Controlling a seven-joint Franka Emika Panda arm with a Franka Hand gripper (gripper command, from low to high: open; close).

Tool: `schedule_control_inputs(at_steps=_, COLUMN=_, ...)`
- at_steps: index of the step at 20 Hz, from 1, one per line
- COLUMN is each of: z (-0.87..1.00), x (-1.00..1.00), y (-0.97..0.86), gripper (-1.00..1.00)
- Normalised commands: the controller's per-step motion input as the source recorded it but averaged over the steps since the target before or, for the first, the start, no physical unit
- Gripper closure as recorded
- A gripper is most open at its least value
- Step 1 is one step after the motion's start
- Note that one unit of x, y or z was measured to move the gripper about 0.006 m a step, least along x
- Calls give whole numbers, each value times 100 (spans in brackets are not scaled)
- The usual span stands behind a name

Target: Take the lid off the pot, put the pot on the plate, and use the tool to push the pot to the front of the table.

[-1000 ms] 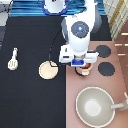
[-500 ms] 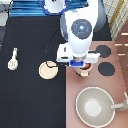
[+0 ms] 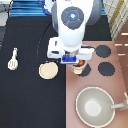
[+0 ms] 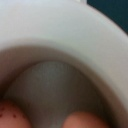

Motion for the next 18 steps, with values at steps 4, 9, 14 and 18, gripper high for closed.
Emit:
schedule_control_inputs(at_steps=4, z=0, x=-33, y=-97, gripper=100)
schedule_control_inputs(at_steps=9, z=0, x=-30, y=-100, gripper=100)
schedule_control_inputs(at_steps=14, z=0, x=-25, y=-100, gripper=100)
schedule_control_inputs(at_steps=18, z=-3, x=-21, y=-98, gripper=100)
